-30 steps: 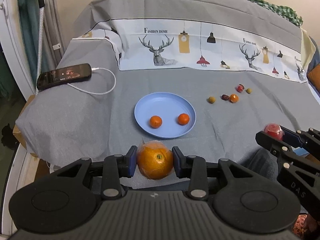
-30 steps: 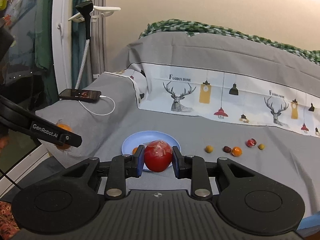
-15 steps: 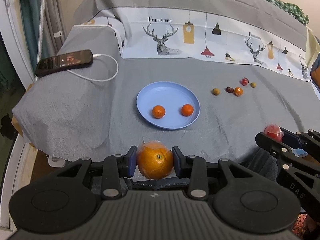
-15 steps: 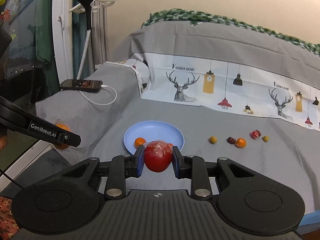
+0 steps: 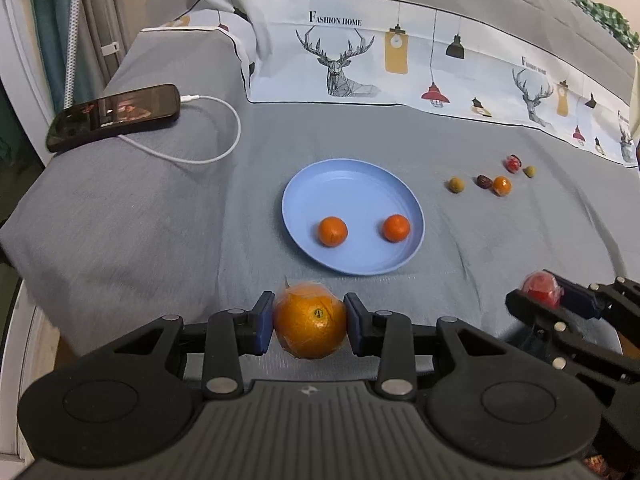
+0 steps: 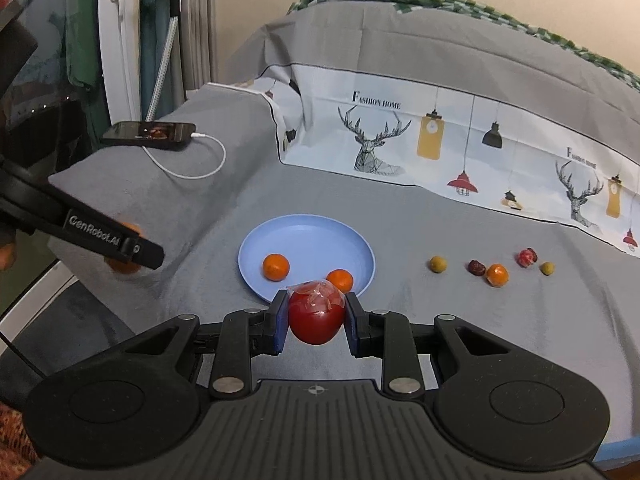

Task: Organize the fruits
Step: 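Carry the wrapped orange and red fruit toward the plate with both tools, then lower both fruits onto the plate and open both tools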

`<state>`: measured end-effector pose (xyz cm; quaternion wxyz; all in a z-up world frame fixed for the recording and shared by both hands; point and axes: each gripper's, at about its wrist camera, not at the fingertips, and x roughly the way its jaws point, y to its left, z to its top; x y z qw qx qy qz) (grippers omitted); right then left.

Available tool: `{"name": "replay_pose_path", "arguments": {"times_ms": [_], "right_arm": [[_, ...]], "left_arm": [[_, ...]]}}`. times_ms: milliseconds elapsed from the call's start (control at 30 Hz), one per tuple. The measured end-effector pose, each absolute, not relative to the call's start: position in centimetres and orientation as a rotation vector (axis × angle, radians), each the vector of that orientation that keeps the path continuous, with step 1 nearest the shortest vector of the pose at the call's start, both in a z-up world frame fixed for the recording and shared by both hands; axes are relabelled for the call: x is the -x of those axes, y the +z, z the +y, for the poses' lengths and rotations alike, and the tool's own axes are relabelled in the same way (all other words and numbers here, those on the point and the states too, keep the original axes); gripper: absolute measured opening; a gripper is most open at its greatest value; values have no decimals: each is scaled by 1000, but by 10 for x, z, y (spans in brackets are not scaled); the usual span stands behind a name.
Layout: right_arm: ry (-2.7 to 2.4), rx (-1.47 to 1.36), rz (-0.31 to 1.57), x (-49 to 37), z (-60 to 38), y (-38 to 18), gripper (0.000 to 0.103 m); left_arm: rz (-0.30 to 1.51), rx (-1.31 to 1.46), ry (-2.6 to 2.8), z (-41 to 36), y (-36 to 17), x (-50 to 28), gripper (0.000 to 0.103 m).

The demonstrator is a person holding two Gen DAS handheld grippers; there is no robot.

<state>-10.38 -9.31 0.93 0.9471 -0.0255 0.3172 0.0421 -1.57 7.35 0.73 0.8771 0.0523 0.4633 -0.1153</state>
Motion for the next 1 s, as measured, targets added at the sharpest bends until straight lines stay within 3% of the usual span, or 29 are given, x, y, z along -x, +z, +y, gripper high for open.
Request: {"name": "replay_pose_path", "arguments": {"times_ms": [533,933,1000], "right_arm": [[88,39,779,-9,-94,-51,30],[90,99,835,-75,-89,-98,30],[108,105,842,-83,-87,-103,30]], "left_arm": [[1081,-168,-245,38,-61,-92,41],[1048,-248,-249,13,-102,-156,41],[1034,-264,-253,11,-105,-161,45]]}}
